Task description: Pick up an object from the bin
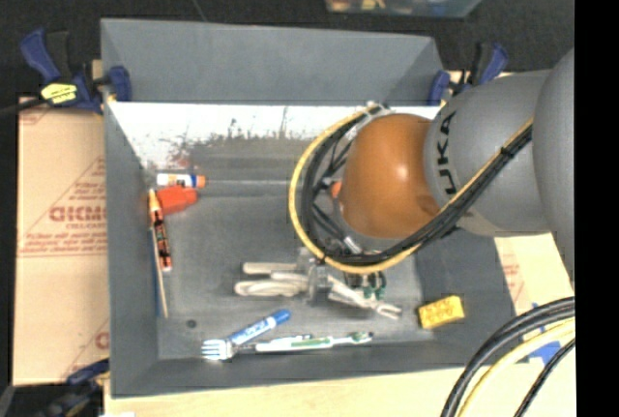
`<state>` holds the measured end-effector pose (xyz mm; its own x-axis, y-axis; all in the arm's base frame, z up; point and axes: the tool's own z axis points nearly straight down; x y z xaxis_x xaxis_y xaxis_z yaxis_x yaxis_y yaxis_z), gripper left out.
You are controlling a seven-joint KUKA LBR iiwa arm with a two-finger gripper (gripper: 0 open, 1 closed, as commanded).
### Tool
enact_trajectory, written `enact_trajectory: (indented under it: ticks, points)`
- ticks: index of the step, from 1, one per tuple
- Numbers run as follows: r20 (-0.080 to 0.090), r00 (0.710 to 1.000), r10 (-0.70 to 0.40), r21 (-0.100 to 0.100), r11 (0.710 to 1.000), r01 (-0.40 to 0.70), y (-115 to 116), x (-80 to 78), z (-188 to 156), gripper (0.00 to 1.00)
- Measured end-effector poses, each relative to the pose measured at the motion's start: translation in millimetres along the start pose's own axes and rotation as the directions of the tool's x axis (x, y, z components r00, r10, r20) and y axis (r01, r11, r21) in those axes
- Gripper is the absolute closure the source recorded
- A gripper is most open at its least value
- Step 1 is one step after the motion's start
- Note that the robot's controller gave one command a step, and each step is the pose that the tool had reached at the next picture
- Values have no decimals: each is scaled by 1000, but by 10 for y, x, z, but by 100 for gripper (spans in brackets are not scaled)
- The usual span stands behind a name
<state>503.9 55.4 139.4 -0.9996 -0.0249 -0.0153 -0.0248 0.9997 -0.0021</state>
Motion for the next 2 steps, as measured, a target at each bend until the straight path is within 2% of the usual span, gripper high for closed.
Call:
enact_trajectory:
  ticks: [1, 2]
  points:
    - [3, 1000, -1, -1, 1000, 1, 0, -11, -174, 100]
    - [-1, 1000, -3, -1, 1000, 3, -2, -3, -366, 100]
